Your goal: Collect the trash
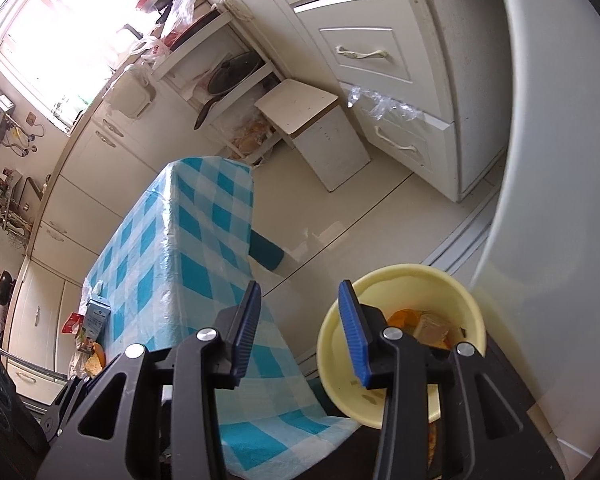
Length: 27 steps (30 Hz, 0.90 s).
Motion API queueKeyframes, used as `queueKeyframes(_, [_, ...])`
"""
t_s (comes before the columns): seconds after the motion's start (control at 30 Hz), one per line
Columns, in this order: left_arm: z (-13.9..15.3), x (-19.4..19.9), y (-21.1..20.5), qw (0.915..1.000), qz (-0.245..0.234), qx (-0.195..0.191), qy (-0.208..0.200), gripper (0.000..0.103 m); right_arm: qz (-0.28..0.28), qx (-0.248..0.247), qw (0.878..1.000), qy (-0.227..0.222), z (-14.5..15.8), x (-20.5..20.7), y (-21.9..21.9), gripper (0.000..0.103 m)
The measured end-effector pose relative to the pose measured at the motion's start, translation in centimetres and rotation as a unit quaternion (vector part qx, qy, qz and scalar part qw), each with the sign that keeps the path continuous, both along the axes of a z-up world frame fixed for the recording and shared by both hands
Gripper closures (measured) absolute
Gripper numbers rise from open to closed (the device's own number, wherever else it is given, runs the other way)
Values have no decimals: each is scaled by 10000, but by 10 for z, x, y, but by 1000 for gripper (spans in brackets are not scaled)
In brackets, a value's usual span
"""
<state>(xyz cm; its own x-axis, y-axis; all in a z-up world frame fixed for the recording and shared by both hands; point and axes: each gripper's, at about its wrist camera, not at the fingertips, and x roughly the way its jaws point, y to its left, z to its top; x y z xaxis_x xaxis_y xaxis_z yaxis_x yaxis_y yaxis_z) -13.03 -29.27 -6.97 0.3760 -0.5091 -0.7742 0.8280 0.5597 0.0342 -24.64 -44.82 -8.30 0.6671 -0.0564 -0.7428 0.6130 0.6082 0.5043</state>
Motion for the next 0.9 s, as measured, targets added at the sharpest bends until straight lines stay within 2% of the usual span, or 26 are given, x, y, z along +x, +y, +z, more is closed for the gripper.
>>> queueKeyframes(0.17, [9, 20, 58, 9987, 420, 158, -244, 23, 356, -36, 9993, -94, 6, 28, 24, 61])
queueKeyframes(0.33, [19, 56, 135, 9913, 1249, 279, -306, 22, 678, -43, 9975, -173, 11, 54, 51, 60])
queueKeyframes(0.5, [35, 103, 218, 9743, 2142, 453, -538, 19, 995, -36, 9948, -228, 16, 81, 80, 57])
queueKeyframes(0.63, [36, 157, 286, 9549, 2815, 824, -469, 16, 1382, -77, 9900, -270, 19, 106, 111, 53])
queueKeyframes(0.73, [27, 189, 316, 9482, 2947, 1128, -362, 16, 1706, -84, 9850, -258, 19, 127, 137, 49])
queueKeyframes(0.8, [20, 204, 324, 9513, 2842, 1180, -185, 16, 1914, -83, 9812, -245, 18, 140, 155, 49])
queueKeyframes(0.87, [12, 216, 328, 9509, 2819, 1273, -136, 15, 2110, -111, 9772, -215, 17, 152, 172, 47])
queueKeyframes(0.9, [8, 222, 330, 9537, 2715, 1290, -62, 15, 2217, -119, 9748, -196, 16, 159, 181, 46])
